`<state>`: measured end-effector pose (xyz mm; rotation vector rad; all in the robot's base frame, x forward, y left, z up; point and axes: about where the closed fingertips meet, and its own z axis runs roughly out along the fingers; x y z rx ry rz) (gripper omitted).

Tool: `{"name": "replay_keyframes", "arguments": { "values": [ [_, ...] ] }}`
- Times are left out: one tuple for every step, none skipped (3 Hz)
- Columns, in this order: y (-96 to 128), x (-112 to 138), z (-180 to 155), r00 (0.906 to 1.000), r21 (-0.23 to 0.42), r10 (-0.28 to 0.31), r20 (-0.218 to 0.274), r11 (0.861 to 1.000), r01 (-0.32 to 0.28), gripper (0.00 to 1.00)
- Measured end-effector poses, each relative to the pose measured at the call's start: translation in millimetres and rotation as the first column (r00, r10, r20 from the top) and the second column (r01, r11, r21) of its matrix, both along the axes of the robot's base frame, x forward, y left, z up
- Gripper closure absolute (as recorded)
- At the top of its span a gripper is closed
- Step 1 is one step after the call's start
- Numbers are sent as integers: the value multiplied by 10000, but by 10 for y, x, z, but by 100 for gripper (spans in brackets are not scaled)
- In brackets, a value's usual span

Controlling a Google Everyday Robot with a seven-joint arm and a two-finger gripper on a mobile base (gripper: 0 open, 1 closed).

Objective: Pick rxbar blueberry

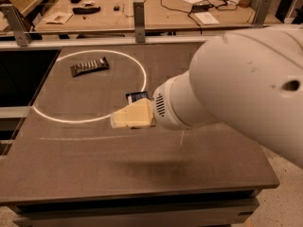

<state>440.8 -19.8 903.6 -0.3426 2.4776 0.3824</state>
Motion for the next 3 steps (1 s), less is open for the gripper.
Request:
{"name": "replay_keyframes", "arguments": {
  "values": [
    [142,142,-217,9993,-344,-352,-151,9988,347,0],
    [186,349,-455,9964,-940,-849,-41,9920,841,0],
    [114,576,-570,9934,-1429,-1134,178,9831,1148,0]
  ]
}}
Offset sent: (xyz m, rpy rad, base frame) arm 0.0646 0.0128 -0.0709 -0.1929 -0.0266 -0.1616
